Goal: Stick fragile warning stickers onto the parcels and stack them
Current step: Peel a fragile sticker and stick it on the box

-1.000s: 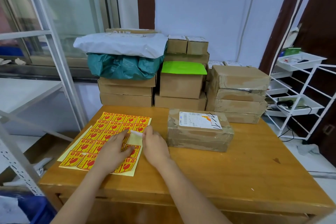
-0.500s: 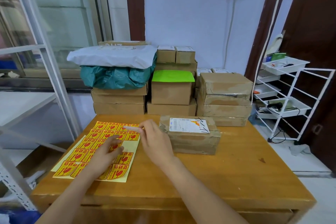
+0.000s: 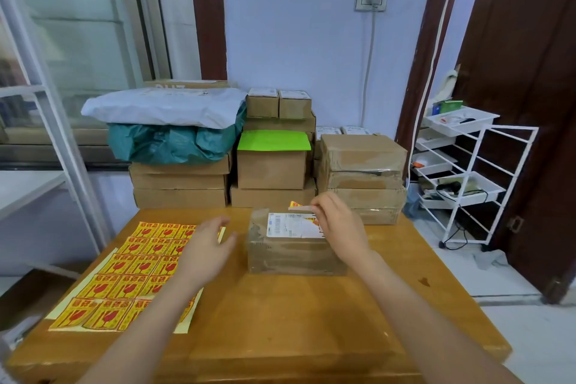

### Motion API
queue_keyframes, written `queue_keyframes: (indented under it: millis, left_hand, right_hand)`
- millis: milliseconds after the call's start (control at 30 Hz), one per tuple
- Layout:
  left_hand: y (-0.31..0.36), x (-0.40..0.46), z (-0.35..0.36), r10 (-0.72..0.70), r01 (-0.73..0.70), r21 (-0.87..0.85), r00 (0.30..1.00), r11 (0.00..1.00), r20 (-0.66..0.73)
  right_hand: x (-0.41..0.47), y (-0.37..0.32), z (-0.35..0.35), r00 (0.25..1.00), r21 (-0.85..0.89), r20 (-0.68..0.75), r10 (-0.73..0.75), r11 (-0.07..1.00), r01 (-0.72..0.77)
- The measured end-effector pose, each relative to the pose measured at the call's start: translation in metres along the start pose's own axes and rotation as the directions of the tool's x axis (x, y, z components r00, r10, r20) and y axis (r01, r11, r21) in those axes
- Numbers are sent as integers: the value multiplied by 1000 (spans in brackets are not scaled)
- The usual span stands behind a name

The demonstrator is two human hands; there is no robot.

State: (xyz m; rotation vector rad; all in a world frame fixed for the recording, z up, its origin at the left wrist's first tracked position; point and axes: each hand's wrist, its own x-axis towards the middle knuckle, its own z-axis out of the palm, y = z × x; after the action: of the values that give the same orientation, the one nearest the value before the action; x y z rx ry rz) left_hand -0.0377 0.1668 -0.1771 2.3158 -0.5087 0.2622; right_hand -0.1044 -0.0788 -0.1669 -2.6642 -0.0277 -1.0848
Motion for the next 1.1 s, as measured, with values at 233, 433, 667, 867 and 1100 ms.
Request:
queue_keyframes:
  millis: [233, 433, 667, 867, 1100]
  left_hand:
    - [75, 28, 35, 69, -48, -264, 995, 963, 69]
    - [76, 46, 54, -38, 88, -319, 986, 944, 160]
    - [69, 51, 60, -95, 163, -359, 975, 919, 201]
    - [64, 50, 63, -49, 91, -252, 985, 964, 167]
    - [62, 47, 66, 9, 11, -178, 994, 984, 110]
  right_hand:
    - [-2, 18, 10, 998, -5, -45, -46, 999, 45]
    - [-9, 23, 17, 995, 25, -94, -33, 999, 35]
    - [-13, 20, 18, 991, -84, -113, -66, 995, 56]
    - [-11, 21, 18, 993, -62, -61, -102, 993, 99]
    - [-9, 24, 15, 991, 76, 124, -46, 996, 37]
